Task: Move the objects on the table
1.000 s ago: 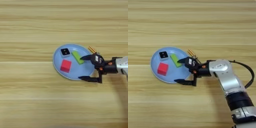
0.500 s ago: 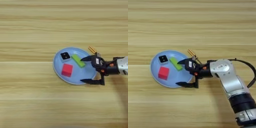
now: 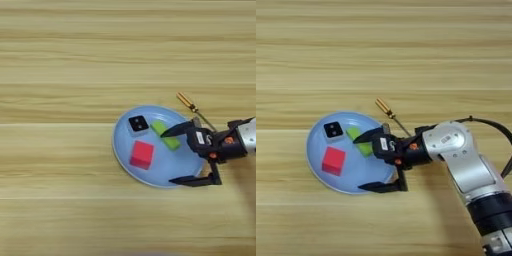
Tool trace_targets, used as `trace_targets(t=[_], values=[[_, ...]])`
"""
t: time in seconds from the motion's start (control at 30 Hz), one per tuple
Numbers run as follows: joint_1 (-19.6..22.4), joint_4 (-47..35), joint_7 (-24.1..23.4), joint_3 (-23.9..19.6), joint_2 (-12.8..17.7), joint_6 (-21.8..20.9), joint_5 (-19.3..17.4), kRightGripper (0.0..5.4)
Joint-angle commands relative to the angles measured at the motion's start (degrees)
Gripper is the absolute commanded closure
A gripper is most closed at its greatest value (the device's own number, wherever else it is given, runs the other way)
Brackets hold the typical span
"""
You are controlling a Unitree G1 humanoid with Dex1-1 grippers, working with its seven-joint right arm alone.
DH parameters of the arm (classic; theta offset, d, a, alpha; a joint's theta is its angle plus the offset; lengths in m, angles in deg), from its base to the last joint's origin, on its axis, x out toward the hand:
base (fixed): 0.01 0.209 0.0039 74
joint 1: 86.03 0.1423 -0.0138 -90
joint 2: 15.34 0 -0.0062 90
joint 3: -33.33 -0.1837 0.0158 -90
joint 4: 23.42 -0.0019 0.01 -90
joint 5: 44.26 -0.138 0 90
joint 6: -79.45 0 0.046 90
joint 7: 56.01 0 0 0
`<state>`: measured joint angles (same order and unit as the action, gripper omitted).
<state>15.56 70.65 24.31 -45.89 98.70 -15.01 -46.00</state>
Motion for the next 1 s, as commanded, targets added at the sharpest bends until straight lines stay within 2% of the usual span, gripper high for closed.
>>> trace_targets(t=[0.03,0.53,0.6,1.0], values=[[1.2,-2.9,-0.3,-1.7,3.6,-1.4,-1.6,0.05],[1.6,-3.1,1.5,-2.5,3.8,-1.3,-4.5,0.05],[2.6,-2.1,0.6,-2.9,3.2,-1.8,-4.2,0.05],[10.4,2.3,-9.1,-8.3,-3.5,1.4,-8.8,0.05]])
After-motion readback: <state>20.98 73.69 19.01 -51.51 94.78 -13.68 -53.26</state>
